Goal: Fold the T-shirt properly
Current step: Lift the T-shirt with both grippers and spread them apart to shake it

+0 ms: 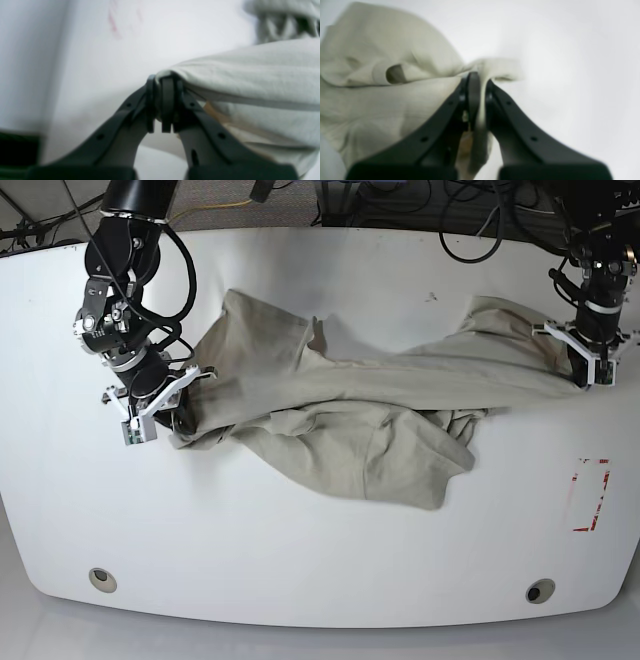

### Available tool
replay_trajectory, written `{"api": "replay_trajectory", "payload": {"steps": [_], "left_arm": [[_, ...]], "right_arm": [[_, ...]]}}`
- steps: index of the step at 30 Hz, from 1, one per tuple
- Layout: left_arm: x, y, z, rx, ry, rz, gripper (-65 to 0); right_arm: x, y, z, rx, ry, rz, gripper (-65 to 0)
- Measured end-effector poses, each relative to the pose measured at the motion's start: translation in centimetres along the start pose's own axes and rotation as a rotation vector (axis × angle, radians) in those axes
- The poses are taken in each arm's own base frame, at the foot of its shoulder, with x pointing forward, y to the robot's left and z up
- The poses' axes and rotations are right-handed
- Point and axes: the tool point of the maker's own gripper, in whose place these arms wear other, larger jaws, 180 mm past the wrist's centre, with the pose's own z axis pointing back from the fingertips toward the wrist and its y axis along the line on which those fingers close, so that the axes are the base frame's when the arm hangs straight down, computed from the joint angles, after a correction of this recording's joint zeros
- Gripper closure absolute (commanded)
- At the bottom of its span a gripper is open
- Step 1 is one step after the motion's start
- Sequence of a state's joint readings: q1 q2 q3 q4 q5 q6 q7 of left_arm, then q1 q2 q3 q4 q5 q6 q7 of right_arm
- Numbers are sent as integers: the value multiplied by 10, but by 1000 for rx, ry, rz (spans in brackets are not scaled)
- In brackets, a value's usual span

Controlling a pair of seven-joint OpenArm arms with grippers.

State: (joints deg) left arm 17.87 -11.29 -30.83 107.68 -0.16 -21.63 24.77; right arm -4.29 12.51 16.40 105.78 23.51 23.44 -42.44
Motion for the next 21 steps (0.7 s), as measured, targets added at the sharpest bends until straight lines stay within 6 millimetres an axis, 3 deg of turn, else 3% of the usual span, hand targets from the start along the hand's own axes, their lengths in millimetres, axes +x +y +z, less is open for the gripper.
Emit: {"api": "replay_trajectory", "payload": {"steps": [7, 13, 21], "left_arm": [[64, 13, -25, 69, -75, -65, 0], [113, 22, -40, 103, -109, -161, 0], [191, 22, -48, 156, -228, -260, 0]], "right_arm": [[54, -23, 0, -50, -92, 91, 0], [114, -30, 0, -52, -210, 165, 0], [196, -30, -21, -14, -280, 314, 0]]}}
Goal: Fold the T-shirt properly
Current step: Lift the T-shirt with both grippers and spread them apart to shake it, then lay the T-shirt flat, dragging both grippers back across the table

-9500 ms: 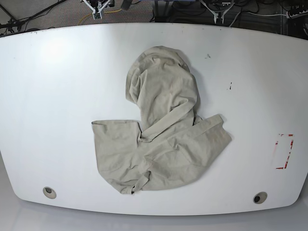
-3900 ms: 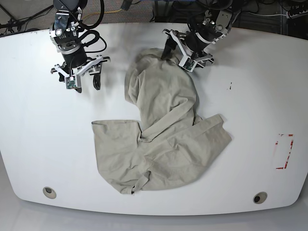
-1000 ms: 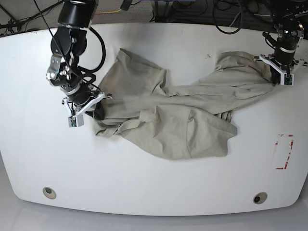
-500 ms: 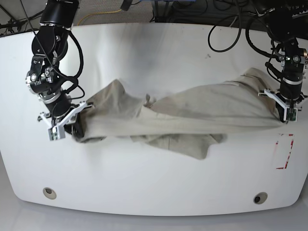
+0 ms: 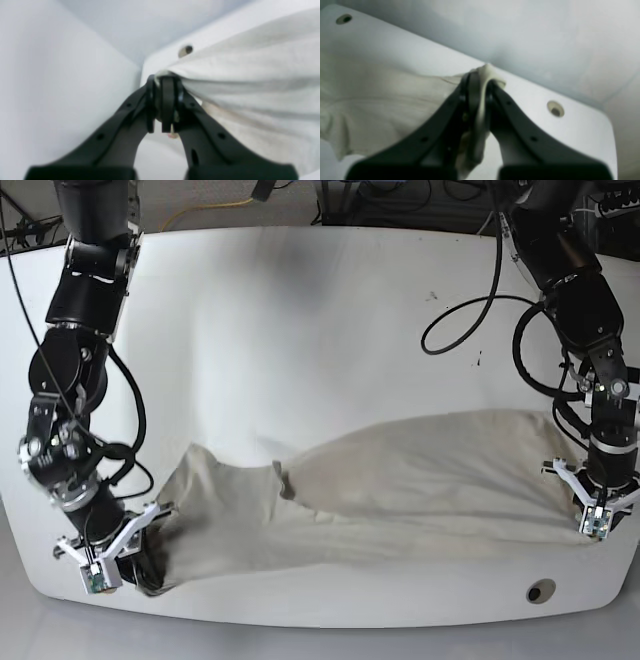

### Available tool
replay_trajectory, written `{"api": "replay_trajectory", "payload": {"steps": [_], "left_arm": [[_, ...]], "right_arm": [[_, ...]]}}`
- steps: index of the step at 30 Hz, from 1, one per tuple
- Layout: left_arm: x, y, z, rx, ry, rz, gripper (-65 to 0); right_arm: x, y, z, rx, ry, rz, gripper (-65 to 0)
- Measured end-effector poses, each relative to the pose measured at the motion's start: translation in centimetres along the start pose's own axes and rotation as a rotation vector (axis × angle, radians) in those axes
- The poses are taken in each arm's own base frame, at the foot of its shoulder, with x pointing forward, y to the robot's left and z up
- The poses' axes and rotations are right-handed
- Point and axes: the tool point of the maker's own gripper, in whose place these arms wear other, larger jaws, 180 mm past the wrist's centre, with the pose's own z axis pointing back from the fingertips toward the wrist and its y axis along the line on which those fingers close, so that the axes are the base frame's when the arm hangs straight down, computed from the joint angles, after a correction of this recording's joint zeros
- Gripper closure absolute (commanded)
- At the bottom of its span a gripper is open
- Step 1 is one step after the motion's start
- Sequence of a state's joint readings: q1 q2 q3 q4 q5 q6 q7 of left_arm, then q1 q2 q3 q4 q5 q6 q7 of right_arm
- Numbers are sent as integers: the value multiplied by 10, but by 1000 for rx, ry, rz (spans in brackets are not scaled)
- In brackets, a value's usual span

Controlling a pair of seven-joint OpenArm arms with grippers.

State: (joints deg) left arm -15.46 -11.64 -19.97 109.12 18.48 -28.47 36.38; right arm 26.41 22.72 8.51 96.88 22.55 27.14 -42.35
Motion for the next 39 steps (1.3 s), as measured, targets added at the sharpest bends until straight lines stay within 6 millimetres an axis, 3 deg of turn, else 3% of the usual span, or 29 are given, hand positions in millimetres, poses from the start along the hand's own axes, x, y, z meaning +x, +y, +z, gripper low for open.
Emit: {"api": "replay_trajectory", "payload": {"steps": [4, 8, 12, 16, 18, 21, 24, 28, 31, 34, 37, 39], "left_arm": [[26, 16, -6, 53, -37, -30, 0], [69, 47, -9, 139, -117, -34, 0], [104, 80, -6, 222, -167, -23, 0], [132, 112, 1, 289, -188, -60, 0], [140, 119, 3, 305, -184, -77, 0], [138, 107, 1, 282, -156, -116, 0], [121, 85, -5, 229, -110, -151, 0], [82, 49, -12, 138, -29, -180, 0], [44, 17, -11, 64, 52, -185, 0], [7, -14, -2, -12, 124, -204, 0], [-16, -33, 13, -55, 158, -211, 0], [-50, -55, 27, -111, 237, -226, 0]], "right_arm": [[36, -11, -17, 5, -37, 34, 0], [77, -25, -30, -2, -70, 72, 0], [128, -41, -23, -28, -156, 119, 0], [167, -52, -15, -61, -179, 189, 0], [179, -56, -9, -68, -195, 212, 0], [183, -58, -1, -89, -207, 236, 0], [161, -57, 1, -82, -173, 242, 0], [97, -58, -1, -90, -71, 161, 0], [49, -44, 4, -62, -9, 105, 0], [7, -34, 12, -59, 39, 43, 0], [-34, -24, 26, -62, 93, -15, 0], [-69, -14, 36, -71, 156, -62, 0]]}}
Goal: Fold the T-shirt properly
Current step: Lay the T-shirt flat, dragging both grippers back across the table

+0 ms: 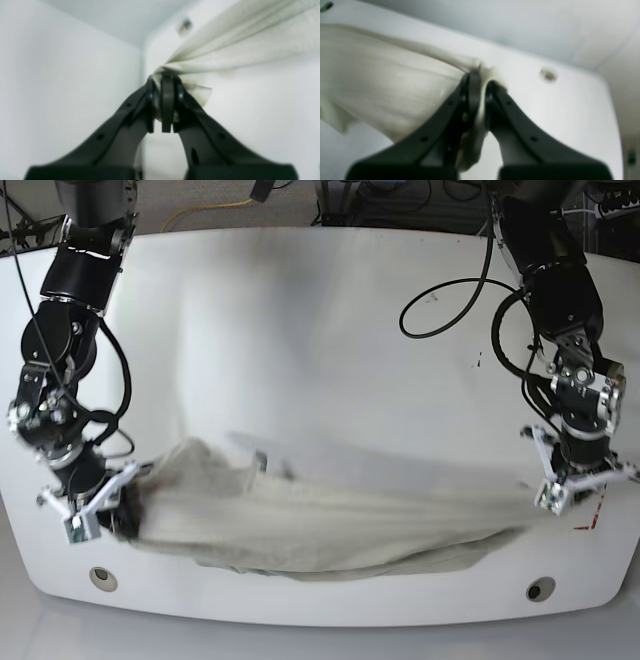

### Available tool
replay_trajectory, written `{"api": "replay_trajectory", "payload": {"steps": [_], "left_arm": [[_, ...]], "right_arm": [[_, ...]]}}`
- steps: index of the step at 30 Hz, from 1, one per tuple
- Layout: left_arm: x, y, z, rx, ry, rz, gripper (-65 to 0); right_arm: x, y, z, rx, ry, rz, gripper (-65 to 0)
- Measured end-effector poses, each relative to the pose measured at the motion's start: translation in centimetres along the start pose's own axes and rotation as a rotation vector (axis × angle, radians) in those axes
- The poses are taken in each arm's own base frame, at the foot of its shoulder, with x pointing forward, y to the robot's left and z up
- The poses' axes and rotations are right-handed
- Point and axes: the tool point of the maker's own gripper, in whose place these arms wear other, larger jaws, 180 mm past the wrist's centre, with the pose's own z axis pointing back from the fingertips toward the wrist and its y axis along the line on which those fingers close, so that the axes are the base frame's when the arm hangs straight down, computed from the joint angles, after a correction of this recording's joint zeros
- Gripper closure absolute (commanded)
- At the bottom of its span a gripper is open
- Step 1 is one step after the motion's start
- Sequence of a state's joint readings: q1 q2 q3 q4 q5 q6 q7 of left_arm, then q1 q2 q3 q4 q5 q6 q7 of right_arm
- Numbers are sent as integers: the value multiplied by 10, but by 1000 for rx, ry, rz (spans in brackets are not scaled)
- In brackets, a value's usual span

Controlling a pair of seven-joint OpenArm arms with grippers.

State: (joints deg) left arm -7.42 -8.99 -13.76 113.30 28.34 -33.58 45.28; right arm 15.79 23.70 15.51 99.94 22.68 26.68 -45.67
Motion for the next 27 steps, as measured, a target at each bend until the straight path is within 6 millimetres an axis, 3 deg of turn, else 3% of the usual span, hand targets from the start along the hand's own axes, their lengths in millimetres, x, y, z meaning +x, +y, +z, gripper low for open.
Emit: {"api": "replay_trajectory", "payload": {"steps": [6, 13, 18, 27], "left_arm": [[-60, -63, 18, -157, 115, -49, 0], [-115, -103, 48, -264, 168, -65, 0], [-148, -108, 64, -287, 234, -26, 0], [-185, -109, 86, -316, 307, 40, 0]], "right_arm": [[-72, 28, 21, 30, 112, -93, 0], [-147, 50, 55, 23, 269, -188, 0], [-181, 62, 76, 20, 337, -246, 0], [-226, 91, 103, 44, 446, -318, 0]]}}
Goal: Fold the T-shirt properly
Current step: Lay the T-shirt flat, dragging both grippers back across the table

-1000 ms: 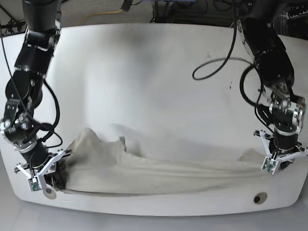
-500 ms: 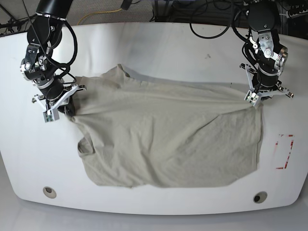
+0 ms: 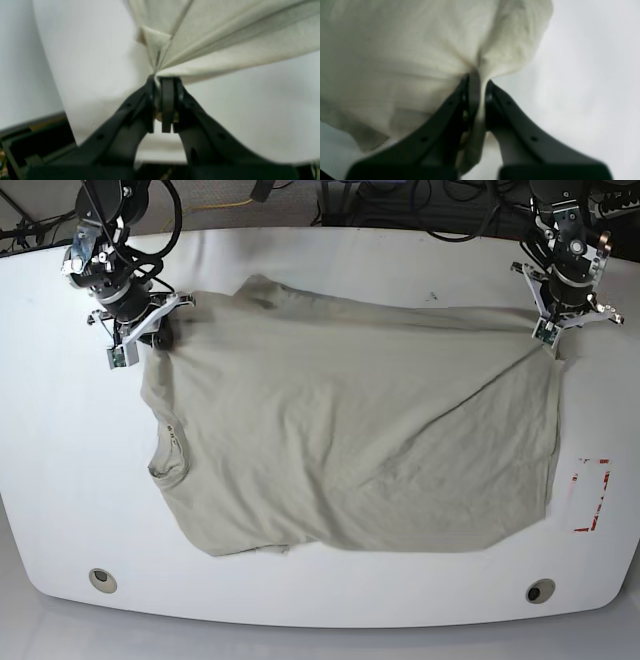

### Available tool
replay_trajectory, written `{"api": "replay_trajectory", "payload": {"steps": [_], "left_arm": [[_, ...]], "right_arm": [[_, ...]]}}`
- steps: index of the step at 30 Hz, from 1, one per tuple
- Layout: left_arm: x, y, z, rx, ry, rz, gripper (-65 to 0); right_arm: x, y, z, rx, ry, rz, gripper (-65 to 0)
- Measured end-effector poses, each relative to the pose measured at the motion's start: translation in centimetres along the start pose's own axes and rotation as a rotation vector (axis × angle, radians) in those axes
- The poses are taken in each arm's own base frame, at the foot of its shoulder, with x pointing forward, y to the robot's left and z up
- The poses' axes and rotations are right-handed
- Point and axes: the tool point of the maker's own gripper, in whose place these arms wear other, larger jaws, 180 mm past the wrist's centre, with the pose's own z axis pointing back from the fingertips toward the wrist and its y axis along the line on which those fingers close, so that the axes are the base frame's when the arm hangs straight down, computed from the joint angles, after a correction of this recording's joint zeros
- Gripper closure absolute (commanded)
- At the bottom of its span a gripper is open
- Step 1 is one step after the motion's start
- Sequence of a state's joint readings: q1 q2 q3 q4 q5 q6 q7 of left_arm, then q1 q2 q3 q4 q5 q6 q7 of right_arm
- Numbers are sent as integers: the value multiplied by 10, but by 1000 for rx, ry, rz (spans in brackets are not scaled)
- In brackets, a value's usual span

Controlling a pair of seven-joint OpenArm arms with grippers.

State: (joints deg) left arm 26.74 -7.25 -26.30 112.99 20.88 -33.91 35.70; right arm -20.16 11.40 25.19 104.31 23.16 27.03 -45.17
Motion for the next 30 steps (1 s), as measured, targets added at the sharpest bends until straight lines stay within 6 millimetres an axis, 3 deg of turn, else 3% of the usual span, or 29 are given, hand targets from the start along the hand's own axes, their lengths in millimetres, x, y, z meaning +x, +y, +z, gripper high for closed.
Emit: {"api": "replay_trajectory", "payload": {"steps": [5, 10, 15, 21, 26, 28, 30], "left_arm": [[-14, 7, 1, 5, 24, 17, 0], [-38, -11, -3, -89, 91, -16, 0], [-54, -24, -8, -132, 130, -6, 0], [-78, -35, -2, -165, 183, -24, 0], [-78, -30, -2, -157, 186, -34, -1], [-79, -30, -2, -158, 186, -39, -58], [-79, -30, -2, -161, 190, -45, -165]], "right_arm": [[-16, 3, 3, 4, 29, -20, 0], [-30, 3, 7, -2, 47, -52, -8], [-45, 0, 15, -16, 75, -87, -143], [-62, -3, 27, -13, 97, -124, -141], [-74, -7, 33, -24, 131, -119, -276], [-72, -6, 33, -18, 121, -126, -325], [-68, -2, 33, 1, 102, -146, -379]]}}
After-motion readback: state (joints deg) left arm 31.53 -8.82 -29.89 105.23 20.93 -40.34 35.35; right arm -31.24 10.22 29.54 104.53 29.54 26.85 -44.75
